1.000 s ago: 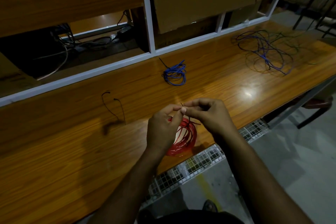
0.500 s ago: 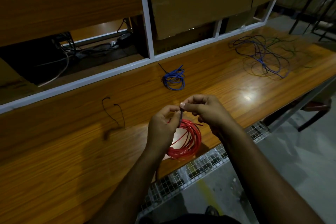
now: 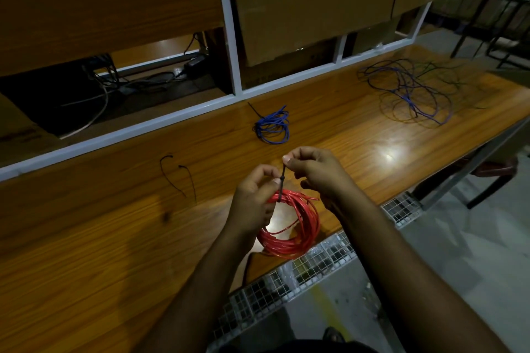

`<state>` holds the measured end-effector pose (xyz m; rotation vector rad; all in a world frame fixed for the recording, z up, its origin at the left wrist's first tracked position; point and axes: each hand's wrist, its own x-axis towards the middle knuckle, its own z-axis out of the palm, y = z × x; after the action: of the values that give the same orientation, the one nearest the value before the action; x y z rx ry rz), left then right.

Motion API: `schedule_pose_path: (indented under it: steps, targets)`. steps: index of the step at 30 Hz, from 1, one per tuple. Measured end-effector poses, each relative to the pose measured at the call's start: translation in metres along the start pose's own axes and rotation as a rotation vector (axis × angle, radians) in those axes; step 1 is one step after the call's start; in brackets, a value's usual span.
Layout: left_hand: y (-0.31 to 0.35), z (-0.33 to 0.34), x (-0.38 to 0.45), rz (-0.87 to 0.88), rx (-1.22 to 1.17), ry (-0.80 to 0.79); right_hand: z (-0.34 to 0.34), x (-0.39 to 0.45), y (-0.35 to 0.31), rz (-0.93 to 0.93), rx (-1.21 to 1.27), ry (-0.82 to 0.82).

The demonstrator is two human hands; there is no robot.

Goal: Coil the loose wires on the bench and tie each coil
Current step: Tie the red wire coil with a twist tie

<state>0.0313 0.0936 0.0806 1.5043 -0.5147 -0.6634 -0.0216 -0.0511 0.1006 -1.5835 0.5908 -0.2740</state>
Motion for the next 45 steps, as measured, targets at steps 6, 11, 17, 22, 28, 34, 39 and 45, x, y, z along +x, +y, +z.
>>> schedule_pose_path:
  steps: [6, 11, 17, 22, 28, 34, 39, 45]
  targets:
    - [-0.001, 0.005, -0.002, 0.0, -0.04, 0.014, 0.004, 0.002, 0.004, -0.161, -0.132, 0.051]
    - [-0.012, 0.006, -0.001, 0.043, 0.082, 0.18, -0.001, -0.001, -0.005, -0.248, -0.051, 0.066]
    - [-0.015, 0.007, 0.004, 0.144, 0.204, 0.4, 0.004, -0.01, -0.008, -0.181, 0.163, 0.026]
    - [-0.019, 0.008, 0.006, 0.071, 0.224, 0.525, 0.009, -0.012, -0.005, -0.196, 0.075, 0.025]
    - [-0.03, 0.002, 0.012, 0.032, 0.393, 0.663, 0.024, -0.021, -0.002, -0.482, -0.378, -0.024]
    - [-0.033, -0.001, 0.019, 0.124, 0.448, 0.797, 0.039, -0.034, 0.003, -0.452, -0.329, 0.003]
    - [-0.036, -0.009, 0.025, 0.037, 0.332, 0.774, 0.039, -0.028, 0.007, -0.275, -0.042, -0.07]
    - [-0.03, -0.025, 0.024, -0.265, -0.058, 0.549, 0.031, 0.002, 0.008, -0.404, -0.565, 0.034]
